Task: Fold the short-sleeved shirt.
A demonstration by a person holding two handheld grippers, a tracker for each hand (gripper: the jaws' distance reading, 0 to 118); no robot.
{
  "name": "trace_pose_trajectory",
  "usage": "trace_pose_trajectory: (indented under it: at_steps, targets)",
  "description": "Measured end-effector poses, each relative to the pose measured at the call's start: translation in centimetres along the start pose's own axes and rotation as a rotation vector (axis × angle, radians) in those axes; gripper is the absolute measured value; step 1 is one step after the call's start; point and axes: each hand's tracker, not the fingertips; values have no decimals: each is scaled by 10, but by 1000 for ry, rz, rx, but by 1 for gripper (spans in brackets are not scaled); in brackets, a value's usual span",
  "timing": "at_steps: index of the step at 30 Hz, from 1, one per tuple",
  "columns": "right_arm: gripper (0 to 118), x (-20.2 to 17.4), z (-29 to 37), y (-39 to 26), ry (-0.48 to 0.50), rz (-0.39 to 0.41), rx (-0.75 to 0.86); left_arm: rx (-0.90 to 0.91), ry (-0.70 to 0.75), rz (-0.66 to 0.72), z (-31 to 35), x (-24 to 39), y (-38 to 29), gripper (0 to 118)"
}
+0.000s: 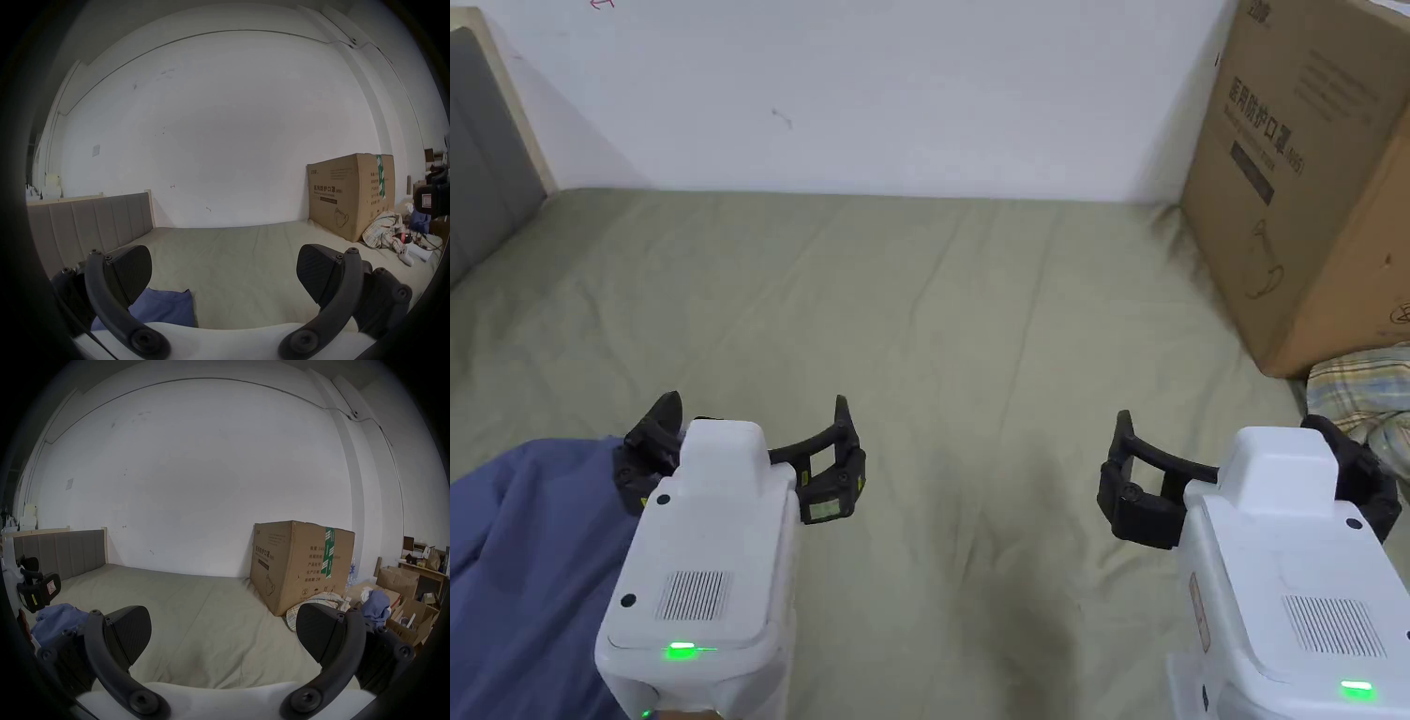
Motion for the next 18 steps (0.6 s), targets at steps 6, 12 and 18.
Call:
trace_pose_trajectory:
  at_steps: [6,12,18]
  targets:
    - [116,2,0,-3,6,-17,-12,-12,-18,-3,0,-2,-3,118]
    - [116,4,1,-3,7,-27,-16,-7,-17,-2,0,-4,-3,118]
    - [116,4,2,-3,6,-20,-16,-11,-9,-1,0,-5,-3,118]
